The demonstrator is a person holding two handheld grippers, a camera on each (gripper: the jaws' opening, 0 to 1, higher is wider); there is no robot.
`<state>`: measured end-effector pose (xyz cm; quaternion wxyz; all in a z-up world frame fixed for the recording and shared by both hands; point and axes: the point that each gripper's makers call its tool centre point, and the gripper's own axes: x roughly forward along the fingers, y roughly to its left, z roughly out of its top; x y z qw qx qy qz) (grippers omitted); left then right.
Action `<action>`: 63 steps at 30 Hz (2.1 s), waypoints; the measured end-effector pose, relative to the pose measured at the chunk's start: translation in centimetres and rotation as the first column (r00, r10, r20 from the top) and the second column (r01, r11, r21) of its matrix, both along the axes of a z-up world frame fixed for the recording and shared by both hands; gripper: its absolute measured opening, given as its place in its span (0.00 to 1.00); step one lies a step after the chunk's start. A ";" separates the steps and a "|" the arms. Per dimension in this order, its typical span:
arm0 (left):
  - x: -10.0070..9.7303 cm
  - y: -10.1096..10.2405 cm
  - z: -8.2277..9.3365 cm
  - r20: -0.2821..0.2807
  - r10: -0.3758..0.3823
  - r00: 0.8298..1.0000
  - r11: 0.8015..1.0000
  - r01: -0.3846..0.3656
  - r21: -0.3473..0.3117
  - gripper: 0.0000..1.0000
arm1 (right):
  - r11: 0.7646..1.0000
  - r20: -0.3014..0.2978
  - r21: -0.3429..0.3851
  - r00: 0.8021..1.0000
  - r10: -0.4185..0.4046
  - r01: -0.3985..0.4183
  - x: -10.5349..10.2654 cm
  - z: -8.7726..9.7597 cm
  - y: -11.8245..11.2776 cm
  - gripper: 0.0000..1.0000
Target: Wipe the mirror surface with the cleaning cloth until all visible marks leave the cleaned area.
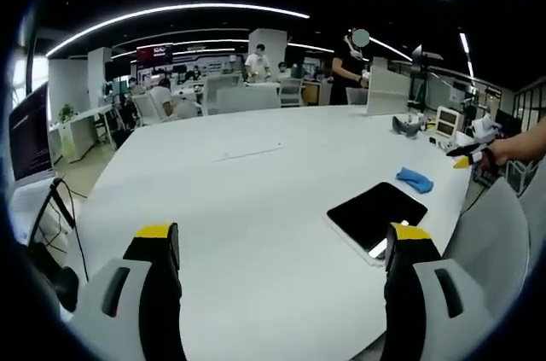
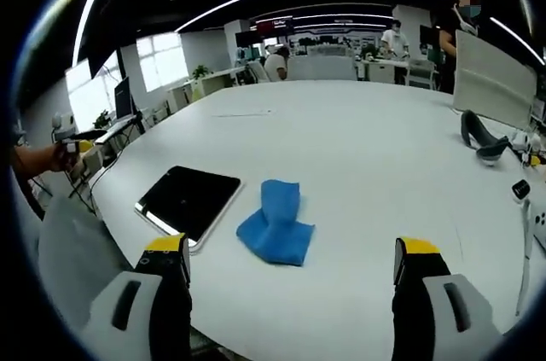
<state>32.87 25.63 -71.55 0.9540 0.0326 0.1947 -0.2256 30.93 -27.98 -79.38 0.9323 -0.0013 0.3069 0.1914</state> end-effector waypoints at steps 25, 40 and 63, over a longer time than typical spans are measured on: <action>0.7 -0.1 -0.8 -0.016 -0.033 0.999 0.998 0.032 -0.057 0.99 | 0.998 -0.046 -0.050 0.999 -0.027 0.025 0.4 0.3 0.3 0.98; 1.3 -0.4 -0.6 -0.013 -0.013 1.000 0.993 0.012 -0.114 0.99 | 0.996 -0.038 -0.027 0.995 -0.088 0.087 0.0 1.0 -1.1 0.98; 0.9 -0.4 -1.6 -0.054 -0.029 0.998 0.998 0.026 -0.058 0.99 | 0.995 -0.042 -0.030 0.995 -0.092 0.091 0.8 0.7 -0.7 0.98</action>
